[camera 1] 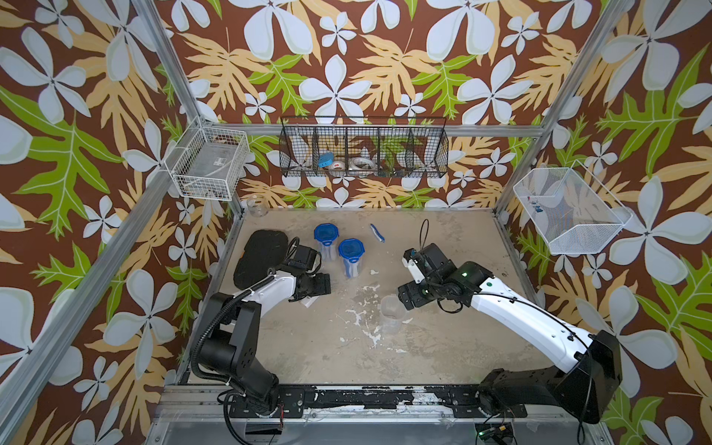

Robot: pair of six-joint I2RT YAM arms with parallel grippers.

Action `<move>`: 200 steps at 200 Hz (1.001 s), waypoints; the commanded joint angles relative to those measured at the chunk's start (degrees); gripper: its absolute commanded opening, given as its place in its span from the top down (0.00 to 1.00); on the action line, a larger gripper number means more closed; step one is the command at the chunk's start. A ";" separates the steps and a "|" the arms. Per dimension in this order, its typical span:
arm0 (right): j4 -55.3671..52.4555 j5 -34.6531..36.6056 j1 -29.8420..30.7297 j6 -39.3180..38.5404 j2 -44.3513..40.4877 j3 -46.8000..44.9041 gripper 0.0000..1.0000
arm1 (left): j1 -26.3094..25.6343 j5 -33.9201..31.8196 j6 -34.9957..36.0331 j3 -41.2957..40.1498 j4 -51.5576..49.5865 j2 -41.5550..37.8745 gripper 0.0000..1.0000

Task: Pack away toiletry kits
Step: Pick up the toiletry item from the center of the board.

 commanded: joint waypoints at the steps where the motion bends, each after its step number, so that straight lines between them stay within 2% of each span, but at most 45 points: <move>1: 0.60 0.23 -0.29 -0.36 -0.34 -0.03 0.09 | -0.17 -0.26 -1.60 -0.54 -4.56 -0.45 0.15; 50: 1.30 -0.98 -0.82 -0.46 0.00 0.84 0.08 | -3.66 -6.57 -2.63 -1.27 -4.67 3.61 0.14; 77: 0.47 -1.06 -1.30 -0.28 -1.35 1.81 0.05 | -5.21 -8.39 -3.89 -2.25 -5.02 4.56 0.18; 110: -0.31 -1.78 -2.62 -0.19 -3.63 3.14 0.04 | -6.07 -9.41 -5.65 -4.80 -4.56 3.50 0.29; 200: 0.56 -8.33 -5.36 2.18 -6.64 2.01 0.03 | -6.19 -7.85 -6.10 -4.61 -4.72 2.22 0.69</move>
